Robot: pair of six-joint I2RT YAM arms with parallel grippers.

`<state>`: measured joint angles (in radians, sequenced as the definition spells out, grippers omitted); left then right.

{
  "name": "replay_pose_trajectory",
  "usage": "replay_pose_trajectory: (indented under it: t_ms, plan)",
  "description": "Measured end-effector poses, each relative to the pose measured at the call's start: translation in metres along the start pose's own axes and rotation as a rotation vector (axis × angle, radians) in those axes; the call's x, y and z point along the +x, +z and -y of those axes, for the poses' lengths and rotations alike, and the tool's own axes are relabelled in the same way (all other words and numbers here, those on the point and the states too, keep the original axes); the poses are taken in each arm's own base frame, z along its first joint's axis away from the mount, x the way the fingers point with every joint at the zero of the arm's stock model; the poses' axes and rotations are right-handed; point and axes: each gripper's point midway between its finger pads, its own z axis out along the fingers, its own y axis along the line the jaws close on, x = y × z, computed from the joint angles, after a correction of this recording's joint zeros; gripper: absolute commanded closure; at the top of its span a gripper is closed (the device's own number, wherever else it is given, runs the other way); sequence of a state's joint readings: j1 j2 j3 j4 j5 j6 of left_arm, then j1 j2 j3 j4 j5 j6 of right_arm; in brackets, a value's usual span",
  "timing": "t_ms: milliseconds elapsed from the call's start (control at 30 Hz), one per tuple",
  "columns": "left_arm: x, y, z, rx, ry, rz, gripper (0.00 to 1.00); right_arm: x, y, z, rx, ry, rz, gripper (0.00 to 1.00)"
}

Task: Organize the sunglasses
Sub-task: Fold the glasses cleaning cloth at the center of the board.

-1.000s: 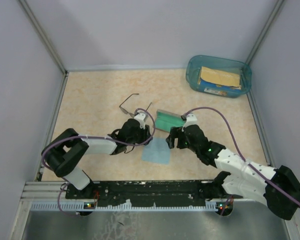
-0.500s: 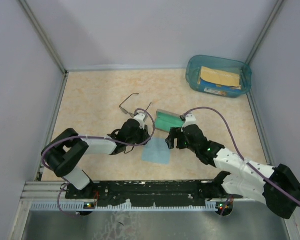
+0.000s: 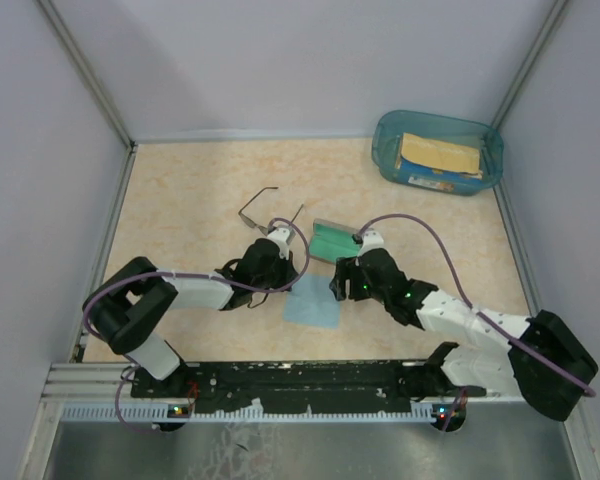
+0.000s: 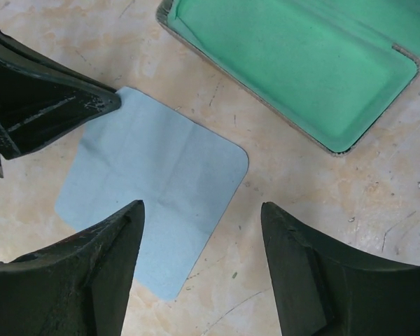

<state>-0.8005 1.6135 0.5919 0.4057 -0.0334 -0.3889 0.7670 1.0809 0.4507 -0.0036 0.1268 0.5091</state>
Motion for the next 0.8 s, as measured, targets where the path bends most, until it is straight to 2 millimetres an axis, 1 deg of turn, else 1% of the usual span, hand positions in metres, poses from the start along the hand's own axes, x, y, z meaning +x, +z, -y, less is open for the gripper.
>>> replay_pose_trajectory:
  t_ms: [67, 200, 300, 567, 800]
  plan:
    - [0.000, 0.000, 0.000, 0.000, 0.000, 0.000, 1.00, 0.005, 0.005, 0.001, 0.007, -0.005, -0.021, 0.40]
    - [0.000, 0.000, 0.000, 0.000, 0.000, 0.000, 1.00, 0.016, 0.015, 0.004, 0.023, -0.011, -0.065, 0.44]
    - [0.000, 0.000, 0.000, 0.000, 0.000, 0.000, 1.00, 0.019, 0.021, 0.005, 0.030, -0.014, -0.084, 0.46]
    - [0.000, 0.000, 0.000, 0.001, 0.000, 0.000, 1.00, 0.013, 0.034, -0.001, 0.026, -0.014, -0.079, 0.46]
    - [0.000, 0.000, 0.000, 0.002, 0.000, 0.000, 1.00, 0.018, 0.040, 0.006, 0.047, -0.011, -0.097, 0.46]
